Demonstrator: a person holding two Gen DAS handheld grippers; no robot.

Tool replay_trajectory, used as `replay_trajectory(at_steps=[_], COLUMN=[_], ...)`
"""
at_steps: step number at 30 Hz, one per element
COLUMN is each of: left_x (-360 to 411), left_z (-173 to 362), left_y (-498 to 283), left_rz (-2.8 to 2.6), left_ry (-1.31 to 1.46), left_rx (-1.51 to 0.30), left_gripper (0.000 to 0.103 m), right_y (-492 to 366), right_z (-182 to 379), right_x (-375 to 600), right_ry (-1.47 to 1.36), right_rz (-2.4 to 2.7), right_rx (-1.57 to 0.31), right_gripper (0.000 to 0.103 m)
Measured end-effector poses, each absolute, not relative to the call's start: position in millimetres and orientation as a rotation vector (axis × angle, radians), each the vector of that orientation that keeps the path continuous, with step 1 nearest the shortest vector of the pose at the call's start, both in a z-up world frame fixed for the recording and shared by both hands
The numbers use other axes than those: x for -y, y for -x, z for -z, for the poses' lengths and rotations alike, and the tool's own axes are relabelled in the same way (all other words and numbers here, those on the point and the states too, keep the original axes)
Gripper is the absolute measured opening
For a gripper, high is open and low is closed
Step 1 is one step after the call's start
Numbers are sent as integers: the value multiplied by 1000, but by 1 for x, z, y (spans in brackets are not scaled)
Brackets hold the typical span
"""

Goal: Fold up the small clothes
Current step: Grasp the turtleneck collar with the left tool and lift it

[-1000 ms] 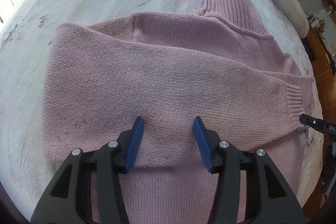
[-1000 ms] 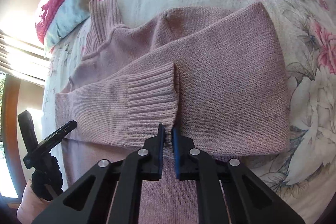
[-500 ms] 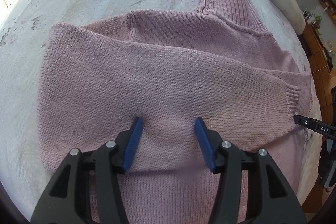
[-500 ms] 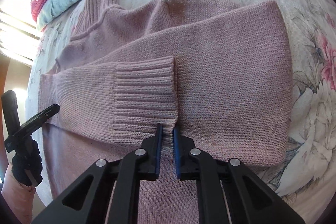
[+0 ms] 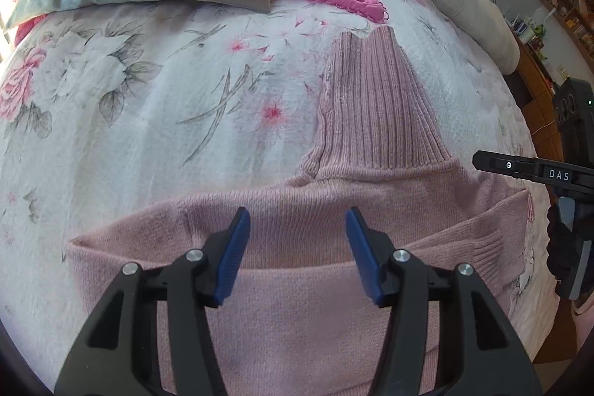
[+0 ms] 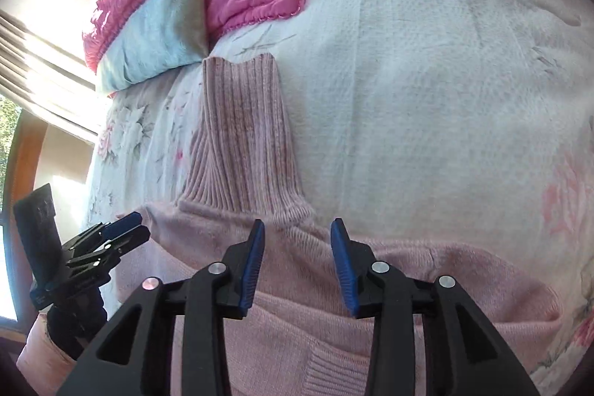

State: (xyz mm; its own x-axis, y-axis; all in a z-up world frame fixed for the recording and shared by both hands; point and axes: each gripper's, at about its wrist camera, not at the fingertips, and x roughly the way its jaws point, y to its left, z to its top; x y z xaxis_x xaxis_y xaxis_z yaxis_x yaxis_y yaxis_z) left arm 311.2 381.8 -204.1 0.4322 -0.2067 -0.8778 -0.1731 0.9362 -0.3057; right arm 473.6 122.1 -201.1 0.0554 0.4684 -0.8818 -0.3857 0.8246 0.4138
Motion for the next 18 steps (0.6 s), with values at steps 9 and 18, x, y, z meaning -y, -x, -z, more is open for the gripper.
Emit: replay_trajectory(at_steps=[9,18], left_x=[-379,-368], left_z=[240,249], left_y=[-395,-420], left_rz=[62,51], left_ry=[355,377], left_rx=[-1220,-1184], left_gripper=[61,35], right_y=[-526,-532], right_z=[232,230], right_x=[-164,-168], right_ry=[-131,-182], right_rz=[-653,-702], right_rx=[-1415,-1363], right_gripper=[52,7])
